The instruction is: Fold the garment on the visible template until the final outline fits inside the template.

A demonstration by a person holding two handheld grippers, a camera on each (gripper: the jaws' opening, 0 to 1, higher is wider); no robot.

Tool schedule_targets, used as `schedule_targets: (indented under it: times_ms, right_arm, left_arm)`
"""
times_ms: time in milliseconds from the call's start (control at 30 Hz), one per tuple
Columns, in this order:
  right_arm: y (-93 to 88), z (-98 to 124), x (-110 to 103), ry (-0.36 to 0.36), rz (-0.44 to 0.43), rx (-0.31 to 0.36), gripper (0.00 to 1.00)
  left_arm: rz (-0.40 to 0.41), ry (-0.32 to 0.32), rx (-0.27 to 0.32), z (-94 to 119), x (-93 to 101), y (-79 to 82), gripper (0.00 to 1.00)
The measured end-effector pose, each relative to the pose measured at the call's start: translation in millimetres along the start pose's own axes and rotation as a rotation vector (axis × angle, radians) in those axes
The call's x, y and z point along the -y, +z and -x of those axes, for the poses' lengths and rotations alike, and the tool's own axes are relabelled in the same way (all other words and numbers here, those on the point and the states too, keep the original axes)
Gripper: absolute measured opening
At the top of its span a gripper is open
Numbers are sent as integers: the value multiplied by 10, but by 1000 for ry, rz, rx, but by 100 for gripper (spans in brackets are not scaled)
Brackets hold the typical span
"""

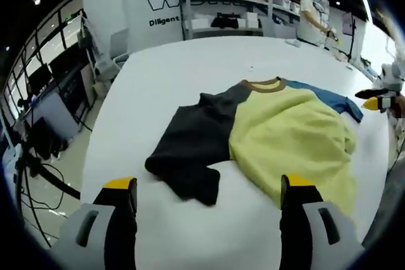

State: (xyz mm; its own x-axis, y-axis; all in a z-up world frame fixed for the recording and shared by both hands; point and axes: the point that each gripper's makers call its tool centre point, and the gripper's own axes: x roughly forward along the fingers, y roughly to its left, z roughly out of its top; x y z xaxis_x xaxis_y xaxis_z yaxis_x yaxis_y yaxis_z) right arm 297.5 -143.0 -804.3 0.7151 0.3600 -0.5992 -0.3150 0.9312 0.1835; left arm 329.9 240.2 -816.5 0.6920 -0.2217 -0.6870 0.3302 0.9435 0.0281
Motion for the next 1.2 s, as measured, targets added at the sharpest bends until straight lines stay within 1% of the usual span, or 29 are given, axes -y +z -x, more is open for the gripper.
schedule_targets:
  times_ms: [33,67,133,200,233,267,300,367,400,433,500,567,600,667,800,867,900,967,1100,1133,1167,1200]
  right_arm:
    - [-9,-4,-24,6,1,-2,89]
    - [-38,-10,-102,19,3,-7,90]
    - [-83,-20,-181,43,5,-21,91]
    - [-120,-21,-252,61,1,-29,94]
    - [-139,-15,-298,69,1,-33,96]
    - [-153,-13,-323,74,3,-36,97]
    - [-163,-12,-339,76,4,-39,98]
    - [-185,-7,-380,82,10,-38,96]
    - [-209,-10,-439,90,15,-35,95]
    - [-231,-9,-473,94,18,-39,94]
    - [-286,-15,-542,97,15,-41,92]
    - [-302,-26,-584,102,9,-24,90]
    - [-337,-36,-615,110,7,-31,89]
    - [-384,-40,-668,118,2,-39,86]
    - [-471,-45,-812,144,21,-46,83]
    - [-502,-64,-864,150,23,-42,81]
    - [-521,-75,-886,153,27,-45,81]
    - [-559,-88,-927,154,40,-52,77]
    - [-566,-107,-986,165,49,-34,70]
    - [-571,-114,-996,168,49,-33,70]
    - [-591,-126,-1019,176,49,-37,69]
    - [-612,-137,-1034,179,45,-42,69]
  left_arm:
    - [1,-1,-2,4,12,-6,99]
    - [4,-4,-7,22,51,-23,99]
    - [6,-10,-10,65,113,-44,99]
    - [25,-38,8,107,223,-39,99]
    - [39,-52,7,125,285,-51,99]
    - [41,-58,9,131,309,-52,99]
    - [40,-79,20,150,382,-48,99]
    - [45,-94,30,185,468,-54,99]
    - [42,-108,36,216,543,-65,99]
    - [45,-109,39,234,571,-72,99]
    - [47,-137,58,273,683,-76,99]
    - [48,-158,59,300,758,-102,99]
    - [35,-185,61,322,835,-122,99]
    - [32,-210,58,357,926,-161,99]
    - [20,-227,56,422,1044,-253,99]
    - [61,-268,69,452,1158,-283,99]
    - [68,-283,66,461,1194,-302,98]
    - [78,-290,68,472,1237,-334,97]
    - [58,-296,67,470,1316,-395,92]
    - [32,-301,47,468,1353,-441,91]
    - [15,-280,22,460,1356,-493,90]
    - [-9,-279,6,456,1368,-531,89]
